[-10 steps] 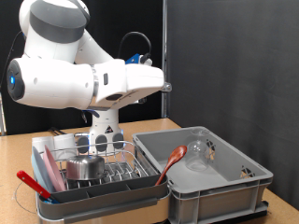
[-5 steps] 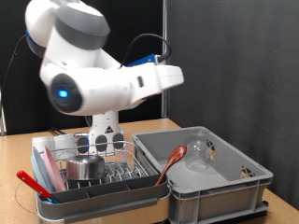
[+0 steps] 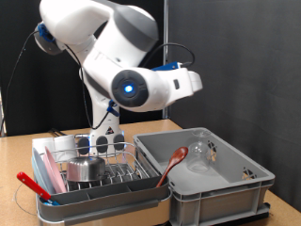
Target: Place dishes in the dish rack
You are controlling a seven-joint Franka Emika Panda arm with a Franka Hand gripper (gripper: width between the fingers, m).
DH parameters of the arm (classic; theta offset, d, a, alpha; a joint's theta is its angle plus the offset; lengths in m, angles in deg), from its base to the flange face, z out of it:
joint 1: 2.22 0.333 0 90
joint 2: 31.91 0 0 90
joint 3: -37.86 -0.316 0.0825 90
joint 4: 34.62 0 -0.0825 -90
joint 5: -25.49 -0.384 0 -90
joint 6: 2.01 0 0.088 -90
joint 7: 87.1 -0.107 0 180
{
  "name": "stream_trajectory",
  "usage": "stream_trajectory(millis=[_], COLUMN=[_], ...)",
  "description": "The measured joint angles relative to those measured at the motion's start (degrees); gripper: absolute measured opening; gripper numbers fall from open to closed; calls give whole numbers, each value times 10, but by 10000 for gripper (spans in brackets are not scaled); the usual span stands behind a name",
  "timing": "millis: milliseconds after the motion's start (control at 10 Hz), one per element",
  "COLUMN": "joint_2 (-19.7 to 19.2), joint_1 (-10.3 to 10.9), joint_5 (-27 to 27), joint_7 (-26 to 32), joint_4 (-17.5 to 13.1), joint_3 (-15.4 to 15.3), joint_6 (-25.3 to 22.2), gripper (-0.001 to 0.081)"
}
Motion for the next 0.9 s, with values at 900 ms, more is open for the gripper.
stream_trajectory(millis=[900], joint_2=[49], joint_1=[44], joint_5=[150], joint_7=[62], joint_4=[81], joint_3=[-32], joint_6=[9], gripper=[809])
